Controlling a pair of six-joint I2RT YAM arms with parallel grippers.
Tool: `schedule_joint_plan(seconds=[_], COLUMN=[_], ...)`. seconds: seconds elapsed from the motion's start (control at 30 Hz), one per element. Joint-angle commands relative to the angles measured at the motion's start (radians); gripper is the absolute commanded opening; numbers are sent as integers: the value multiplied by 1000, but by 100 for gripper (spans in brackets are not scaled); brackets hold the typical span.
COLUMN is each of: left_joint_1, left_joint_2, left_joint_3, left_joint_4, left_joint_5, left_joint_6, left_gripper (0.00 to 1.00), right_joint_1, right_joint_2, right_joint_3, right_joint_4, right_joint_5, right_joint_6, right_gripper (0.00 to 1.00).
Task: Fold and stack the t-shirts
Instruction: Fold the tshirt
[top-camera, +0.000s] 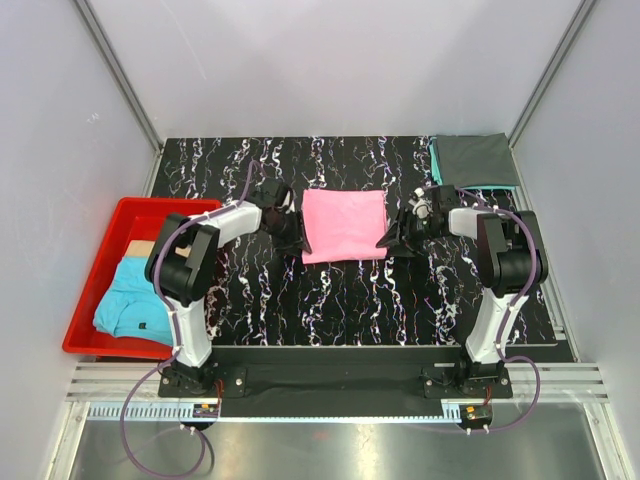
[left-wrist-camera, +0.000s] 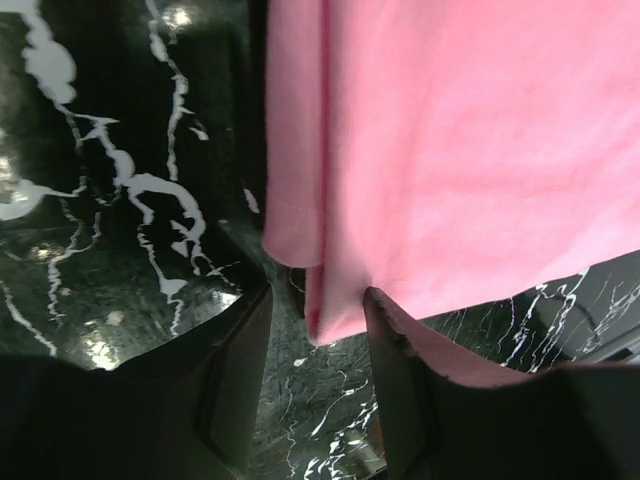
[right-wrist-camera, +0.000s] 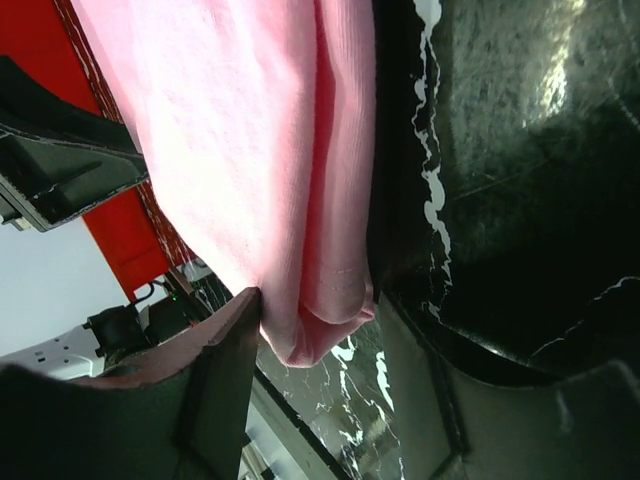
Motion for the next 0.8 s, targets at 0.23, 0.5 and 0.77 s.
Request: schedule_joint_plan(seconds=[0.23, 0.5, 0.77], left_joint_1=[-15, -15, -15], left_joint_2=[-19, -59, -114], left_joint_3=[-26, -51, 141], left_joint_4=[-35, -49, -184], left_joint_5=[-159, -137, -178], left_joint_6=[12, 14, 47], left_gripper=[0, 17, 39], right_joint_1=[9, 33, 39], right_joint_2=[-49, -91, -193], right_joint_3=[-74, -78, 7], right_joint_4=[3, -43, -245], right_joint_5=[102, 108, 296], right_joint_6=[-30, -20, -27], right_gripper=[0, 30, 70])
